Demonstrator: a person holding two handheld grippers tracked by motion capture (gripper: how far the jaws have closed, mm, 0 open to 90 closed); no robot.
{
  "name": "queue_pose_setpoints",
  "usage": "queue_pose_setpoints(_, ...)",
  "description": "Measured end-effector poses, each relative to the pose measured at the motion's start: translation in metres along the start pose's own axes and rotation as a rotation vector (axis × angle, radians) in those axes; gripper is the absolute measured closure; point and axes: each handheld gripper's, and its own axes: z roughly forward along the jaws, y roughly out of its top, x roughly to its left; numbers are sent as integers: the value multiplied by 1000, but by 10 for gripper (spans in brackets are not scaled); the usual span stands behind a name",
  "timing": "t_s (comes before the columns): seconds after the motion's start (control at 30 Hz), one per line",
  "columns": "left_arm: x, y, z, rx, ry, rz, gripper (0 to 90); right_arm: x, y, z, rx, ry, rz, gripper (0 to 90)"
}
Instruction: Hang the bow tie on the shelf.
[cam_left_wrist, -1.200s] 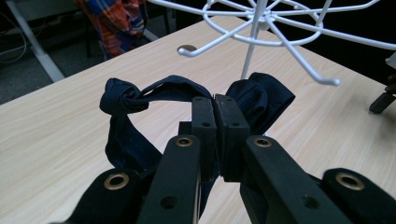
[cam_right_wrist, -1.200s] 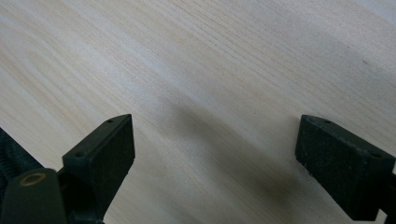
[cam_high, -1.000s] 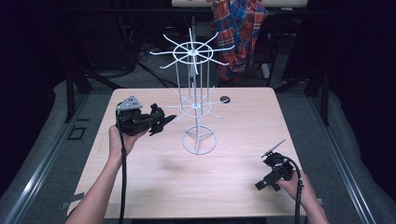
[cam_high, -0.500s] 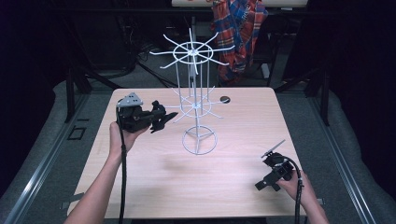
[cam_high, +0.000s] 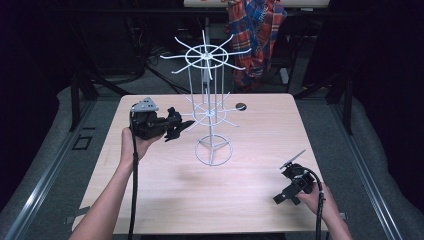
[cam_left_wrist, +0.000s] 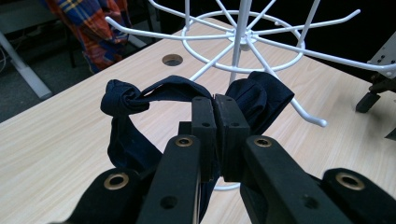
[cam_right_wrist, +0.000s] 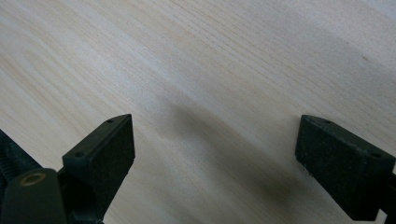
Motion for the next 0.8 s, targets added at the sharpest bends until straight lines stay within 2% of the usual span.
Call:
queue_pose_setpoints(0.5, 2, -1, 14, 32, -25, -4, 874, -1, 0, -1, 16, -3, -10, 115)
queue_pose_setpoints(0.57, 2, -1, 15, 37, -30, -7, 874, -1, 0, -1, 11, 2, -6, 115)
queue_pose_setpoints(0.6, 2, -1, 15, 42, -30, -4, 874, 0, -1, 2, -20, 6, 20, 115)
queue_pose_setpoints(0.7, 3, -2, 16, 45, -33, -8, 873, -2, 0, -1, 25, -5, -18, 116)
queue_pose_setpoints(0.8, 4, -3, 17, 47, -34, -10, 874, -1, 0, 0, 9, 3, -4, 115)
